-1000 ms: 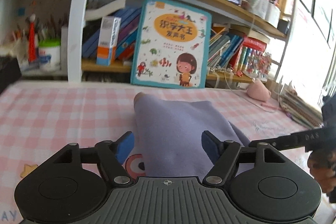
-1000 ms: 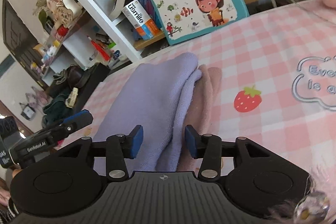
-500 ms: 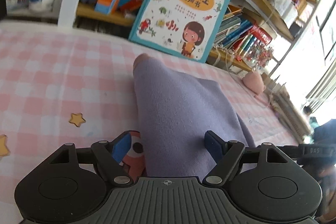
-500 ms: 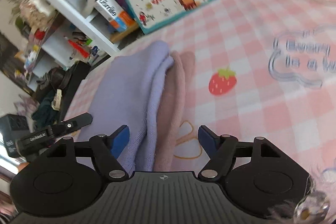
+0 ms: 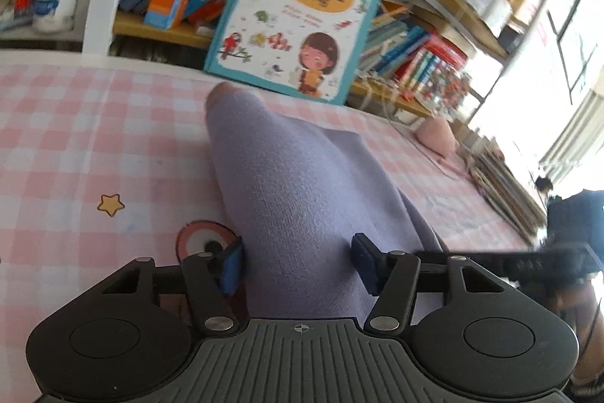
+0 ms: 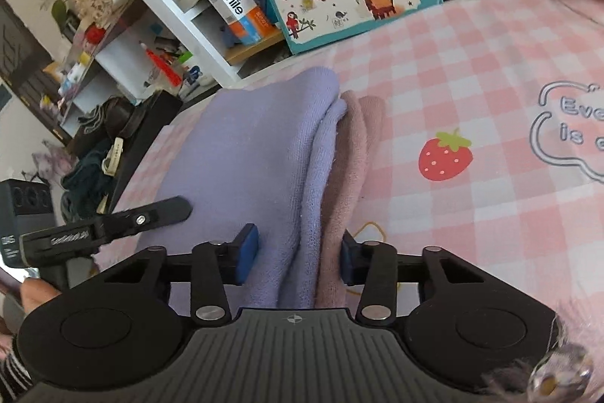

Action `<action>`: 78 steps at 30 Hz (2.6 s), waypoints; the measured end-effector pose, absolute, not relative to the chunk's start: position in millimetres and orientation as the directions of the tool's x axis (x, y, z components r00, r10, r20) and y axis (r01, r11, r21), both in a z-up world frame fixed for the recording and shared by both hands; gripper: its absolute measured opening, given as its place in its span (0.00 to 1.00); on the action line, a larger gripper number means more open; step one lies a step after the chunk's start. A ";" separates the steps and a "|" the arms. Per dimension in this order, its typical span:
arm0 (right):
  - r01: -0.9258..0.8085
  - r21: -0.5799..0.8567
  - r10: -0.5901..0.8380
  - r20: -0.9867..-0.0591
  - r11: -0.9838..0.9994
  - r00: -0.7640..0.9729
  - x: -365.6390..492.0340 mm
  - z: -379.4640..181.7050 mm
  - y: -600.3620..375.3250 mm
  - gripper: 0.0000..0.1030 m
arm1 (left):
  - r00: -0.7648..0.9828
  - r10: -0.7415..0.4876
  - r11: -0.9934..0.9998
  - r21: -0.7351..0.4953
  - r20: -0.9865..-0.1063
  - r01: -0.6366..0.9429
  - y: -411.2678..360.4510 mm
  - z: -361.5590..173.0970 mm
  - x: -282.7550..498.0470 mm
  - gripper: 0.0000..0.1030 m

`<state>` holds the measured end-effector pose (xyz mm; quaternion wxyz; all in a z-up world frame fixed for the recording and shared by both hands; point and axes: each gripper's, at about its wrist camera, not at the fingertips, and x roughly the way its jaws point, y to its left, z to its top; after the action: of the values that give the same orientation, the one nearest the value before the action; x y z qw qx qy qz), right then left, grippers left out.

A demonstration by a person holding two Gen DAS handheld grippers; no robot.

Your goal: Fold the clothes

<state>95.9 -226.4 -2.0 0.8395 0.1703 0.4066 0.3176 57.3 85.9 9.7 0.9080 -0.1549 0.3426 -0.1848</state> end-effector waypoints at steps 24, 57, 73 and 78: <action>-0.413 0.527 0.669 -0.574 0.743 0.472 47.5 4.0 -233.5 0.32 | 0.657 -0.508 0.840 -0.490 -0.557 0.233 84.4 -0.4 31.5 0.57; -0.475 0.491 0.683 -0.535 0.730 0.497 42.0 12.2 -226.1 0.29 | 0.723 -0.476 0.849 -0.475 -0.500 0.230 80.5 10.0 17.6 0.54; -0.534 0.460 0.705 -0.464 0.709 0.536 109.2 30.8 -194.8 0.29 | 0.769 -0.421 0.881 -0.419 -0.480 0.221 106.6 34.5 76.7 0.54; -0.539 0.458 0.707 -0.454 0.707 0.543 133.6 32.8 -179.4 0.29 | 0.779 -0.408 0.889 -0.402 -0.476 0.221 118.5 39.2 98.9 0.54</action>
<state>133.6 -179.4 32.8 0.8682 0.1330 0.3162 0.3586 98.9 118.5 39.2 0.9287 -0.1640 0.2862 -0.1693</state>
